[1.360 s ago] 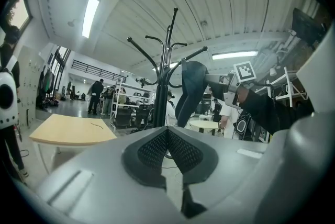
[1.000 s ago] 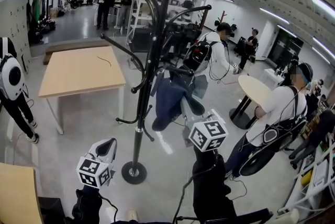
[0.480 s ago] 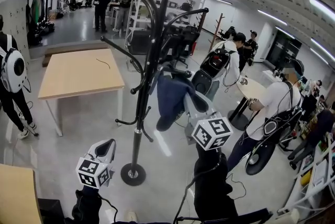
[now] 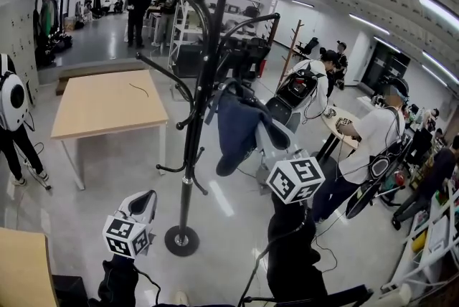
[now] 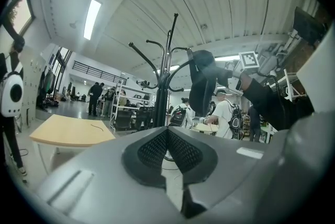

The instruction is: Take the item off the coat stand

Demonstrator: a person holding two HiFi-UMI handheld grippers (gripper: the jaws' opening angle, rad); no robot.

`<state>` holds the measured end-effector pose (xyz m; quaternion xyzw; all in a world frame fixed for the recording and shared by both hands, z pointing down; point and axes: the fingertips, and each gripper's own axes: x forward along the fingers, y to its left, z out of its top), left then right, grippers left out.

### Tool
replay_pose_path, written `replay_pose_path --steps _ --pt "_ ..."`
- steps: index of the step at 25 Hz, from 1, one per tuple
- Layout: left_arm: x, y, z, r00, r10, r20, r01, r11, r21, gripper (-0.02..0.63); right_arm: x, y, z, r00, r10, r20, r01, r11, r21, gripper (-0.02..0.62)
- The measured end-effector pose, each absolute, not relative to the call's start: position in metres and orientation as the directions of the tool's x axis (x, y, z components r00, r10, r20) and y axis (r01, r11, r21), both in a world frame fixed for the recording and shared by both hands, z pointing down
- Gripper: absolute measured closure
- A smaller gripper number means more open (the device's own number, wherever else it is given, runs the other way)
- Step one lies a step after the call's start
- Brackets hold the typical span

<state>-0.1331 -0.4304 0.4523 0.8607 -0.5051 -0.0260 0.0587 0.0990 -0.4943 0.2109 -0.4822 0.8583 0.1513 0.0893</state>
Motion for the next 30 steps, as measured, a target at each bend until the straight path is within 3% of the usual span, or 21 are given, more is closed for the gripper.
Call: replay_pose_path --steps 30 --pt "-0.109 -0.414 0.451 0.515 -0.857 0.011 -0.851 -0.510 0.127 0.603 0.147 -0.449 0.198 -0.468 -0.815 -0.343 -0.884 0.432 0.178 0.554"
